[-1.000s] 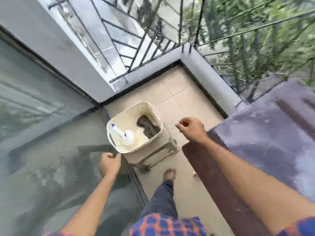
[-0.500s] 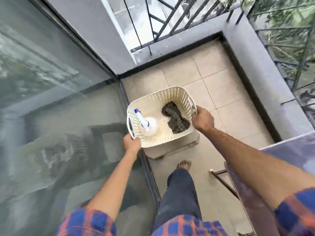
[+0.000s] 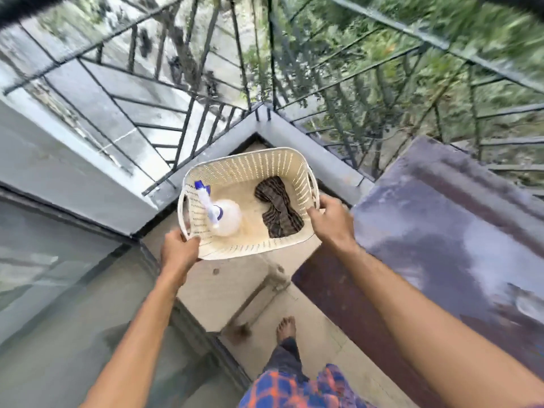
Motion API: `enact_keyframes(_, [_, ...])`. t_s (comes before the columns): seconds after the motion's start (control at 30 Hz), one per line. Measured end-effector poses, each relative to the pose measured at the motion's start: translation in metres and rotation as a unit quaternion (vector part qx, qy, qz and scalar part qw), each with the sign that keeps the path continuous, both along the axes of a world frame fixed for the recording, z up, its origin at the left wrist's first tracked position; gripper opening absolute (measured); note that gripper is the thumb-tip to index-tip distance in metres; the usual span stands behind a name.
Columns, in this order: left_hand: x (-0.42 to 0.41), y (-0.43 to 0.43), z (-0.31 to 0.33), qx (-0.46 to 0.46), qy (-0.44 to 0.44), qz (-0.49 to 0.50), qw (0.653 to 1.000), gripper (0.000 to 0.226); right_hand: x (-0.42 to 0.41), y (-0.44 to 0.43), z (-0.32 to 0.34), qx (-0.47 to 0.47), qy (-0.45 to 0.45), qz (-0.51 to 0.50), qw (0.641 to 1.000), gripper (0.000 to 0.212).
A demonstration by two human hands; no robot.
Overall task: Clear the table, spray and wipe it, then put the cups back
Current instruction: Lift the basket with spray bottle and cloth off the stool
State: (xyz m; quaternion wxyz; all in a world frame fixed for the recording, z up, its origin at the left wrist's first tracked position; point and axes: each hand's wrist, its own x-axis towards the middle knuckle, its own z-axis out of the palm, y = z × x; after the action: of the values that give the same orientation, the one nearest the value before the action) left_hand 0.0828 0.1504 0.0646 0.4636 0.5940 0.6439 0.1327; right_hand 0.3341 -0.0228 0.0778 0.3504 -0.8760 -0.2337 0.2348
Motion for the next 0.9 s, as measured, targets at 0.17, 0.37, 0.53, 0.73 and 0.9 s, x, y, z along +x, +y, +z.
enact_keyframes(0.17, [0.083, -0.064, 0.027, 0.011, -0.042, -0.172, 0.984, 0.024, 0.018, -0.138, 0.041, 0.006, -0.014, -0.142, 0.990, 0.012])
enact_keyframes(0.37, [0.144, -0.164, 0.016, -0.023, -0.019, -0.341, 0.940, 0.033, -0.011, -0.291, 0.029, -0.030, 0.001, -0.278, 0.960, 0.009])
enact_keyframes(0.53, [0.154, -0.206, 0.002, -0.013, 0.056, -0.400, 0.915, 0.035, -0.045, -0.352, 0.003, -0.061, 0.020, -0.330, 0.942, 0.019])
enact_keyframes(0.73, [0.151, -0.218, 0.010, -0.015, 0.054, -0.390, 0.919, 0.024, -0.055, -0.367, -0.009, -0.028, 0.031, -0.298, 0.953, 0.010])
enact_keyframes(0.9, [0.147, -0.225, 0.020, 0.016, 0.000, -0.381, 0.924, 0.045, -0.055, -0.381, -0.017, -0.010, 0.037, -0.316, 0.948, 0.033])
